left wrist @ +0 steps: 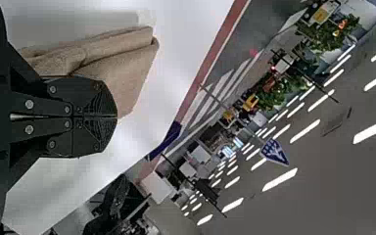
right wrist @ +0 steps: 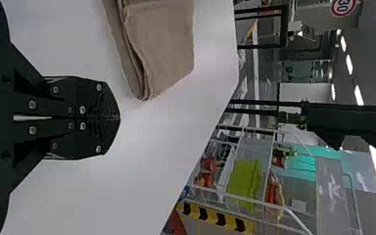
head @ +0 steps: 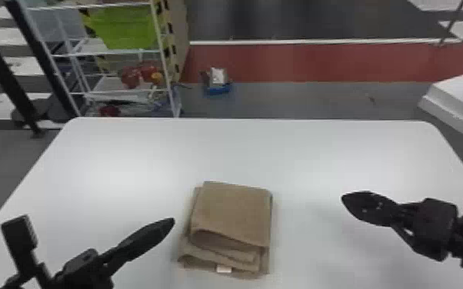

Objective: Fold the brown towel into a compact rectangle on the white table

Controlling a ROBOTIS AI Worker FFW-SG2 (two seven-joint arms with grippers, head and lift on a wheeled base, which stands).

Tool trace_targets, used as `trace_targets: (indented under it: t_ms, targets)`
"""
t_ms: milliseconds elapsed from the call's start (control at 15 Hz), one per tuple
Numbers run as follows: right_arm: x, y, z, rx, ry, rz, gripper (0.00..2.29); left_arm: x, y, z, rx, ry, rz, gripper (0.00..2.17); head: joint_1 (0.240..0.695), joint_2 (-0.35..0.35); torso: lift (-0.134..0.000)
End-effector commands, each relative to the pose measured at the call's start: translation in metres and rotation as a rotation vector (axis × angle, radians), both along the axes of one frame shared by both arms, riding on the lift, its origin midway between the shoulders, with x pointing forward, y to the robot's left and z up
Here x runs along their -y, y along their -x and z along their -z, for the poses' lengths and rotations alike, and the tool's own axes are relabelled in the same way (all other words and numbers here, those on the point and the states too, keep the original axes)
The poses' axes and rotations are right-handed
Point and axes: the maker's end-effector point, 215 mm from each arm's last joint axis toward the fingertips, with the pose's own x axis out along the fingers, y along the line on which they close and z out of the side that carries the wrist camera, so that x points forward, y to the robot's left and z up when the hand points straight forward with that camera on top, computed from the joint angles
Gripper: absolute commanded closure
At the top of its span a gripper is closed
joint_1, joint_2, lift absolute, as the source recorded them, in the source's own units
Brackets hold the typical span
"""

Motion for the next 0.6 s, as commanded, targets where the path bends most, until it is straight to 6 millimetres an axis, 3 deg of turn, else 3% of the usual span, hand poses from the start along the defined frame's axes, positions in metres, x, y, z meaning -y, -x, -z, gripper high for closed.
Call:
trace_targets:
  t_ms: [0,133,400,533]
  targets:
    - [0.034,0.011,0.018,0.051,0.023,0.035,1.85,0.019,-0.004,0.006,0.022,0.015,0.017,1.45,0.695,-0.011,-0.123]
    - [0.039,0.022,0.025,0.061,0.039,0.036,1.85,0.028,-0.013,0.006,0.082,0.006,0.007,1.45,0.695,-0.098,-0.123]
    - [0.042,0.031,0.032,0.044,0.024,0.044,1.85,0.060,-0.024,0.007,0.132,-0.036,0.026,1.45,0.695,-0.151,-0.123]
    - [0.041,0.035,0.033,0.043,0.020,0.038,1.85,0.072,-0.036,0.017,0.125,-0.078,0.039,1.45,0.695,-0.178,-0.123]
